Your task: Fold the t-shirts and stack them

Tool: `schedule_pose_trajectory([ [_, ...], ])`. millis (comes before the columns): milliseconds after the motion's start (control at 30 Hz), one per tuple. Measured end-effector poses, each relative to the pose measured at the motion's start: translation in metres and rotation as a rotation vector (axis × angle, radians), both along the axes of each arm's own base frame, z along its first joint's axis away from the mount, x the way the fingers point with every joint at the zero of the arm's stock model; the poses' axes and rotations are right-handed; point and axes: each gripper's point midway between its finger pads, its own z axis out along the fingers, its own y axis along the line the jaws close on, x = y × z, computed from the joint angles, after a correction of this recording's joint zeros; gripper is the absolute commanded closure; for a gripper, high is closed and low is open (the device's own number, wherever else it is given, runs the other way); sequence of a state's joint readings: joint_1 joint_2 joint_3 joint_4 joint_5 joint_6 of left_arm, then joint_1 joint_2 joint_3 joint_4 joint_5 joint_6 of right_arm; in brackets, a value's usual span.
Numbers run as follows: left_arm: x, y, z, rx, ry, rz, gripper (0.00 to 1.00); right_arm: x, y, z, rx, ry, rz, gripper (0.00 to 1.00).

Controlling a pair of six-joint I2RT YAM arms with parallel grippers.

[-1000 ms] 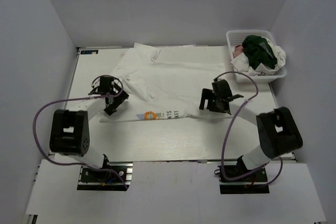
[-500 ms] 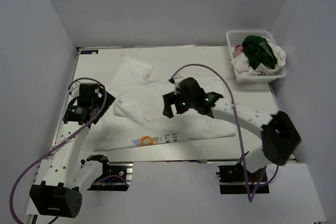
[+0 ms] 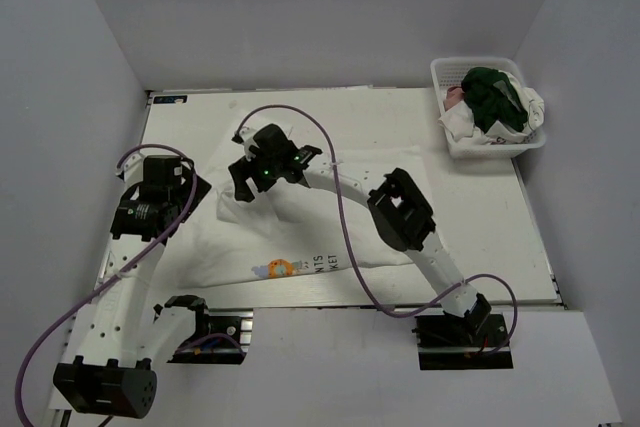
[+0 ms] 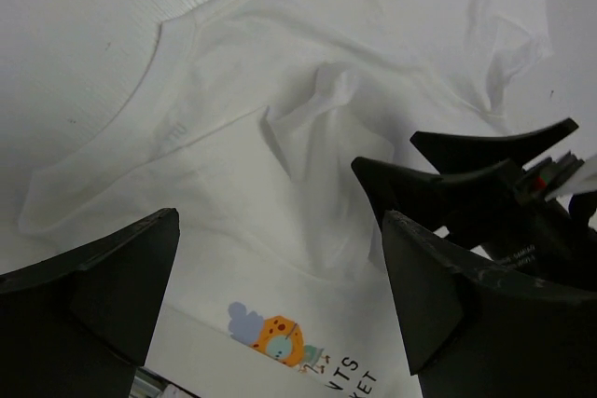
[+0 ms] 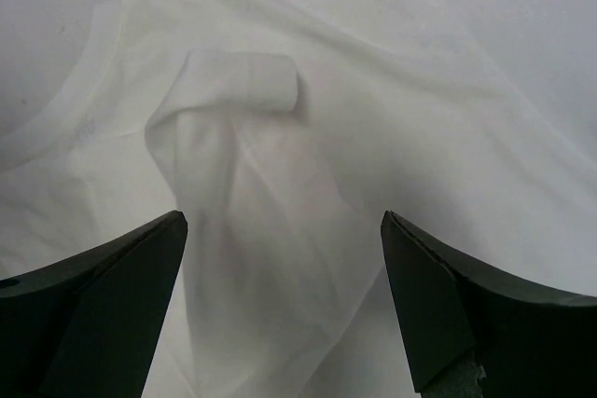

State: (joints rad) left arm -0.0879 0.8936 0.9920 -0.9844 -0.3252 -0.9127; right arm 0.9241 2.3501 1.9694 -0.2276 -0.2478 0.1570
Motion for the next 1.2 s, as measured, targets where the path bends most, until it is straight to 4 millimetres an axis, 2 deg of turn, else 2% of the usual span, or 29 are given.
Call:
schedule_pose_trajectory([
  [100,-0.002,0.0,-0.003,0.009,0.019,-0.009,0.0,0.006,0.009,-0.016,-0.008,0.02,-0.003,0.1],
  [200,-0.003,0.001,-0.006,0.016,0.028,-0.017,0.0,0.003,0.006,-0.032,-0.036,0.051,-0.01,0.1],
  [300,-0.005,0.001,-0.012,0.02,0.046,-0.024,0.0,0.002,0.004,-0.038,-0.049,0.066,-0.023,0.12],
  [400,-0.007,-0.001,-0.018,0.017,0.062,-0.032,0.0,0.001,0.001,-0.044,-0.055,0.08,-0.035,0.25],
  [433,-0.007,-0.001,-0.02,0.015,0.065,-0.035,0.0,0.001,0.001,-0.046,-0.054,0.081,-0.039,0.37],
  [533,-0.008,-0.002,-0.022,0.011,0.071,-0.041,0.0,0.002,0.0,-0.05,-0.05,0.094,-0.053,0.55],
  [567,-0.008,-0.003,-0.022,0.011,0.069,-0.042,0.0,0.003,0.0,-0.05,-0.048,0.096,-0.058,0.67],
  [633,-0.008,-0.003,-0.022,0.011,0.07,-0.045,0.0,0.003,-0.002,-0.053,-0.048,0.105,-0.066,0.8],
  [667,-0.008,-0.003,-0.022,0.011,0.07,-0.046,0.0,0.004,-0.003,-0.055,-0.047,0.11,-0.073,0.94],
  [700,-0.008,-0.003,-0.022,0.012,0.07,-0.047,0.0,0.005,-0.003,-0.056,-0.046,0.108,-0.074,1.0],
  [900,-0.008,-0.003,-0.022,0.011,0.071,-0.052,0.0,0.008,-0.009,-0.052,-0.046,0.087,-0.114,1.0],
  [1200,-0.001,-0.009,-0.025,-0.007,0.075,-0.072,0.0,0.014,-0.023,-0.011,0.002,-0.008,-0.185,1.0],
])
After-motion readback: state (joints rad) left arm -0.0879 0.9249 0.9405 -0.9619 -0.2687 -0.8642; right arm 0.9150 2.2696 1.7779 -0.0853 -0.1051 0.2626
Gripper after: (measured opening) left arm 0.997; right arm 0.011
